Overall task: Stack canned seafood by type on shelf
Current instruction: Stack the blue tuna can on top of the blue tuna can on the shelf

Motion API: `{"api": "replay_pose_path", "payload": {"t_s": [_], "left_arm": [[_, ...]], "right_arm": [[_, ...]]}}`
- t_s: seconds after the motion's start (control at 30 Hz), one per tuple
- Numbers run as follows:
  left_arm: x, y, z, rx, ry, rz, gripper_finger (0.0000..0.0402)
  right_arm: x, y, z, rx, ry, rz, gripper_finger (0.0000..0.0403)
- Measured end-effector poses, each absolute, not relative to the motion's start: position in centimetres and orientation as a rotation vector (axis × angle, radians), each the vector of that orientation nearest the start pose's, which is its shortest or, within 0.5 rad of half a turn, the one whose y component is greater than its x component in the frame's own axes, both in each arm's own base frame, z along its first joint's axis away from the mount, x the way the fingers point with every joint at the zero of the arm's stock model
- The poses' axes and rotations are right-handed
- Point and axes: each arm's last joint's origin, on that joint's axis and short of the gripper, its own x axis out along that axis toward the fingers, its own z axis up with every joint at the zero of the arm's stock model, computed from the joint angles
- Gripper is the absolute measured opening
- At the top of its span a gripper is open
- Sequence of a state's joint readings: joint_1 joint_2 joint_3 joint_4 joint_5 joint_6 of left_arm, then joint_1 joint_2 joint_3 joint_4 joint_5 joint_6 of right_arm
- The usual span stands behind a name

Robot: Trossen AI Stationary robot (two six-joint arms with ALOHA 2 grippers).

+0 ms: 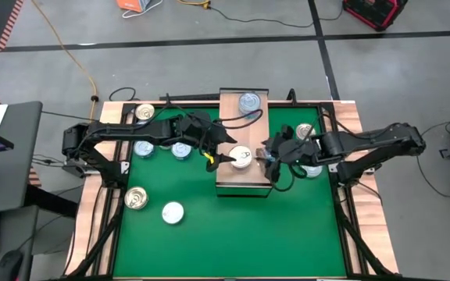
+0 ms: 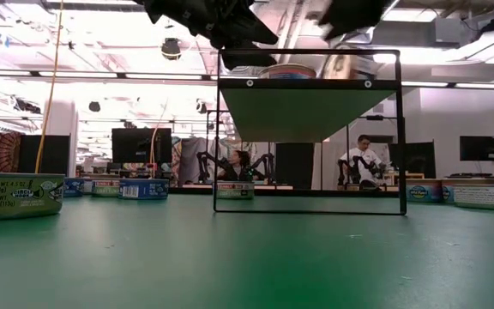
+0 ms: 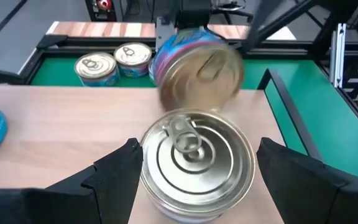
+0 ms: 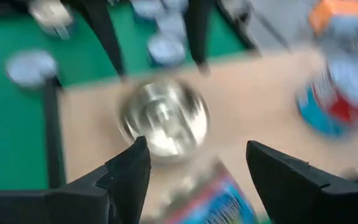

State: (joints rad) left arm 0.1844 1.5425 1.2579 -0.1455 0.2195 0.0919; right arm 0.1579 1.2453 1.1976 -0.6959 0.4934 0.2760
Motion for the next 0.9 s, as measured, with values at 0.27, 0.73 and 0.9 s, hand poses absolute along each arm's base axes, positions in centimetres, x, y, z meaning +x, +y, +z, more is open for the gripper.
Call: {"api": "replay_pose_path", "payload": {"t_s": [0.27,0.73,0.9], "left_arm": [[34.6,5.9,31.4,0.029,0.446,-0.035,0.0302],[34.0,5.8,31.5,0.045,0.486,-0.020,0.0302],[33.5,5.7,32.1,0.052,0.474,-0.017,0.0302]], "right_arm": [[22.8,2.7,32.5,0.115,0.844,-0.531,0.0292],[21.5,3.5,33.0,0.192,0.819,-0.547,0.0292],[20.5,3.2,31.8,0.237,0.963,-0.605,0.0292]]}}
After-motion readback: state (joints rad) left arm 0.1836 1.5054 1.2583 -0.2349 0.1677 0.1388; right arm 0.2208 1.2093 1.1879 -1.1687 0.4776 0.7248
